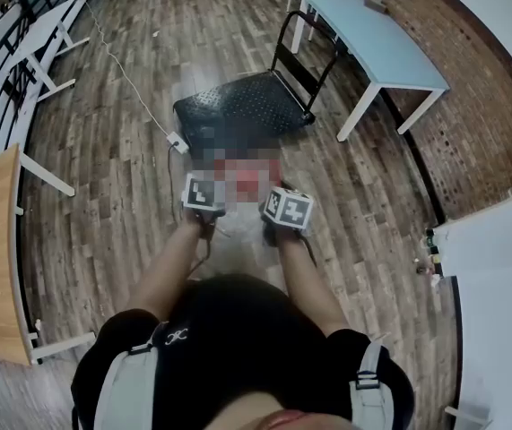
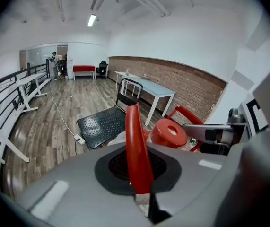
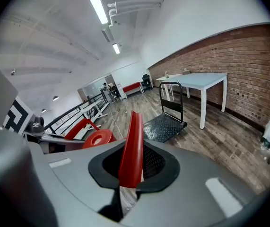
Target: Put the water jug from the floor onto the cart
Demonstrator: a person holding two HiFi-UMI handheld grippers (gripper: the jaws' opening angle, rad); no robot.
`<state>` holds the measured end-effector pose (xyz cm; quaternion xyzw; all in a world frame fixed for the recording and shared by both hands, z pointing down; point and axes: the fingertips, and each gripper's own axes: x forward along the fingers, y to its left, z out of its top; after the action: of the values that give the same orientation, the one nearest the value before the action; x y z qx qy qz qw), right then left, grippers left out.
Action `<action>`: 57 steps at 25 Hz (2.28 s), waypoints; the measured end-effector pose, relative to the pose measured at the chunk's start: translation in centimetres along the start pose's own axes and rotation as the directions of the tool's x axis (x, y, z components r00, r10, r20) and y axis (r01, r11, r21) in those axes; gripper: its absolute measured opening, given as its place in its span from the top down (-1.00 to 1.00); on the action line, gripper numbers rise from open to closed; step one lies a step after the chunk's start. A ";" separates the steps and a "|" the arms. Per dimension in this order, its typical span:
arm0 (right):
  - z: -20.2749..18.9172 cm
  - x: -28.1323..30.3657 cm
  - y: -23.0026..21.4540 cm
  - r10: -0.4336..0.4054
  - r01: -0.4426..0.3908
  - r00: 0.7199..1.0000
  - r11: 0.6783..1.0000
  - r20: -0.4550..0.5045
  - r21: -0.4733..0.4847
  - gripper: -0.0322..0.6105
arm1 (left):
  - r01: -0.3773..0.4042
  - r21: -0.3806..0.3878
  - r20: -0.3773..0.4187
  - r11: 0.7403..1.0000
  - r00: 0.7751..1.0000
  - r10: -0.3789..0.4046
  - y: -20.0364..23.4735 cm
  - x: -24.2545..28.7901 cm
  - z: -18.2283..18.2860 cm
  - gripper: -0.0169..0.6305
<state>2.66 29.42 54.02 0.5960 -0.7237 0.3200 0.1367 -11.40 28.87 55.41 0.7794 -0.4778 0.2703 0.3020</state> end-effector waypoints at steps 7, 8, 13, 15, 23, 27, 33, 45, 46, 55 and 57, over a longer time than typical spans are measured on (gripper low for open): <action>1.3 -0.4 -2.2 0.012 -0.012 1.000 0.999 0.010 -0.030 0.75 | -0.023 0.001 0.015 1.000 1.000 0.023 -2.1 0.8 0.9 0.94; 1.4 -0.4 -2.5 0.011 -0.011 1.000 1.000 0.011 -0.027 0.75 | -0.024 0.002 0.014 1.000 1.000 0.023 -2.4 1.0 0.8 0.94; 1.7 -0.4 -3.8 0.011 -0.011 1.000 1.000 0.007 -0.019 0.75 | -0.020 0.007 0.004 1.000 1.000 0.020 -3.3 2.0 1.2 0.94; 1.9 0.0 -4.4 0.007 -0.007 1.000 1.000 0.006 -0.010 0.74 | -0.011 0.013 -0.003 1.000 1.000 0.011 -3.5 2.7 1.5 0.94; 3.2 3.4 -6.8 -0.024 0.024 1.000 1.000 -0.012 -0.005 0.74 | 0.036 0.026 -0.018 0.999 0.999 -0.036 -3.4 6.9 3.9 0.94; 4.8 5.8 -8.1 -0.038 0.038 0.999 0.999 -0.026 -0.002 0.74 | 0.056 0.030 -0.022 0.998 0.998 -0.055 -3.0 9.5 5.9 0.94; 8.5 10.6 -9.2 -0.043 0.043 0.998 0.999 -0.040 0.001 0.74 | 0.063 0.031 -0.029 0.998 0.998 -0.062 -1.1 13.6 10.2 0.94; 16.2 21.2 -10.6 -0.053 0.055 0.997 0.998 -0.053 0.042 0.74 | 0.068 0.041 -0.041 0.997 0.997 -0.066 3.8 21.6 19.6 0.94; 16.7 22.1 -10.6 -0.050 0.053 0.997 0.998 -0.052 0.044 0.74 | 0.068 0.045 -0.037 0.997 0.997 -0.066 4.4 22.1 20.4 0.94; 21.0 29.2 -11.3 -0.007 0.009 0.998 0.999 -0.070 0.038 0.74 | 0.055 0.037 -0.019 0.998 0.998 -0.054 7.7 27.5 26.0 0.94; 21.8 31.3 -11.7 0.010 -0.007 0.997 1.000 -0.080 0.031 0.74 | 0.045 0.028 -0.023 0.999 0.999 -0.044 8.6 29.2 27.1 0.94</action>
<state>9.93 -9.48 59.12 0.5815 -0.7152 0.3552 0.1554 -3.99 -10.95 59.80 0.7910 -0.4530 0.2792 0.3020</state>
